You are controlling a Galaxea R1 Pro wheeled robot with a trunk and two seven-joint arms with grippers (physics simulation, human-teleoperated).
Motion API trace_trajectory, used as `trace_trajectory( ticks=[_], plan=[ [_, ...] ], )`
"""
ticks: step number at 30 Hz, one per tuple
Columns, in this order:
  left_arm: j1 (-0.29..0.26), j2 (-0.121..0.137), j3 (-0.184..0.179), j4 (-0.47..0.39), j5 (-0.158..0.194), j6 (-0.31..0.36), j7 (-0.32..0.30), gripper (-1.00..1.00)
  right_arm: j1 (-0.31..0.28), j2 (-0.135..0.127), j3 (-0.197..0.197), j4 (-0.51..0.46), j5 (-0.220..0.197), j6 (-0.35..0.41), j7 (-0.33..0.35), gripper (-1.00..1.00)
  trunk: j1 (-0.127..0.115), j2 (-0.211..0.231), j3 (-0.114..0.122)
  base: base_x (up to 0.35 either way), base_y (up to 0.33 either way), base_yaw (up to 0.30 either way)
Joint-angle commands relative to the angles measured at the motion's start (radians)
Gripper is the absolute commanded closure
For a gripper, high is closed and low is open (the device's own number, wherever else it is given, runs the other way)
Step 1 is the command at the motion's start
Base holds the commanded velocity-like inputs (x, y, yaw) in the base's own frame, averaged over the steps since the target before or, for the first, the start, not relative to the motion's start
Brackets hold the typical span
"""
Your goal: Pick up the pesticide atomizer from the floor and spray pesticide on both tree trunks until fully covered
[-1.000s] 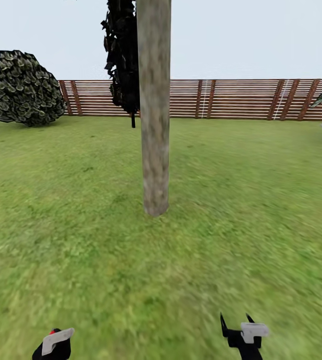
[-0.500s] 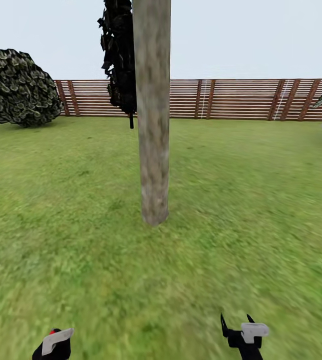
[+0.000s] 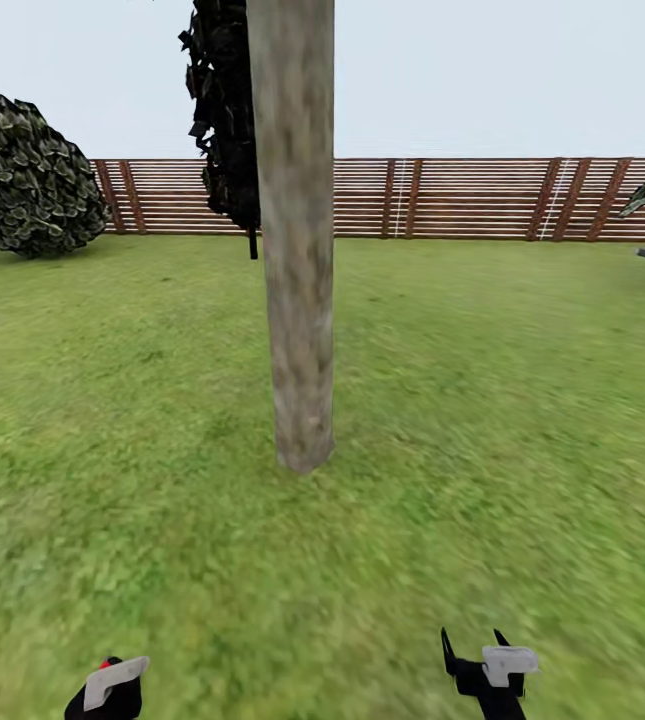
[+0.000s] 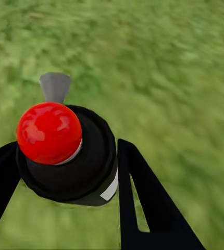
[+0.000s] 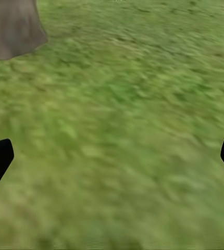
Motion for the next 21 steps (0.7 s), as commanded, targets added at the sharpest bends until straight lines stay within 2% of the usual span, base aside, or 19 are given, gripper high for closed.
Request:
trace_trajectory(
  ticks=[1, 7, 15, 21],
  plan=[
    [-0.001, 0.000, -0.003, 0.001, 0.009, -0.003, -0.001, 1.00, -0.001, 0.000, -0.007, 0.001, 0.007, -0.002, 0.000, -1.00, 0.000, 0.000, -0.001, 0.339, 0.001, 0.000],
    [-0.001, 0.000, -0.004, 0.001, 0.009, -0.003, -0.001, 1.00, -0.001, -0.001, -0.007, 0.001, 0.007, -0.003, 0.000, -1.00, 0.000, 0.000, -0.001, 0.337, -0.017, 0.000],
    [-0.001, 0.003, -0.003, 0.001, 0.008, -0.003, -0.001, 1.00, -0.001, 0.000, -0.007, -0.001, 0.007, -0.003, -0.001, -1.00, 0.000, 0.000, -0.001, 0.299, -0.123, 0.000],
    [-0.001, 0.011, -0.003, -0.001, 0.009, -0.003, -0.001, 1.00, -0.001, -0.002, -0.008, -0.001, 0.007, -0.003, -0.001, -1.00, 0.000, 0.000, -0.001, 0.131, -0.069, 0.000]
  ],
)
